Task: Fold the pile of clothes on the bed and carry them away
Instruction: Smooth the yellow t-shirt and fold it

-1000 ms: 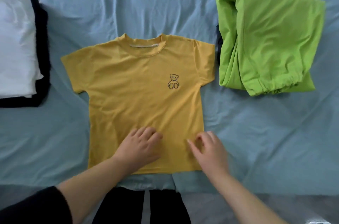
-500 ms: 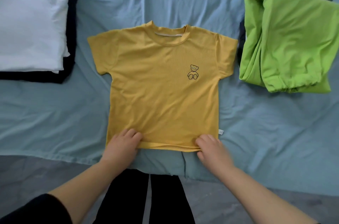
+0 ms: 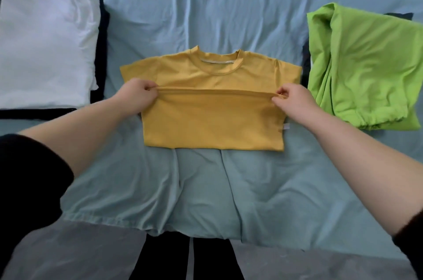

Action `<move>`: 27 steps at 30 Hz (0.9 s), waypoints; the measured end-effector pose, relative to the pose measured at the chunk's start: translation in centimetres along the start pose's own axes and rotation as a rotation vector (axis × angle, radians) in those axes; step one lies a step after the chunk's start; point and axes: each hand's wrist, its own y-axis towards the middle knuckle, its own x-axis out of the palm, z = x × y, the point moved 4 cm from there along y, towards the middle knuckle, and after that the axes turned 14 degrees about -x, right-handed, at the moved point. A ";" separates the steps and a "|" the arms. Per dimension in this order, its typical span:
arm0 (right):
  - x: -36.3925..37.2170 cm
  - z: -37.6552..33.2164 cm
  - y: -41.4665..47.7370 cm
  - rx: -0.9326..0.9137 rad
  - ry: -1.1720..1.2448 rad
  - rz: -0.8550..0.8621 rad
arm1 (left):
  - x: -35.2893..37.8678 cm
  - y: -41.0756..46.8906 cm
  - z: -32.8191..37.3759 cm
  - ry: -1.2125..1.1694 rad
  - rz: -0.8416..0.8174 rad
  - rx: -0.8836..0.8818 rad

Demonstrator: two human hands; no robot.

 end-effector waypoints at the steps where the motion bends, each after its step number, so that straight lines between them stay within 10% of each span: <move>1: -0.2 0.1 0.7 0.016 0.001 0.036 | -0.3 0.6 0.3 -0.027 0.047 0.001; 18: -1.1 0.2 8.3 0.016 -0.177 0.284 | -1.9 6.4 2.6 -0.210 0.399 -0.026; 22: 0.2 -2.3 7.1 -0.132 -0.426 0.365 | 0.3 4.8 4.6 0.147 0.553 0.142; 27: 8.6 -5.9 4.8 -0.487 -0.491 -0.046 | 8.5 3.2 6.7 0.608 0.324 0.515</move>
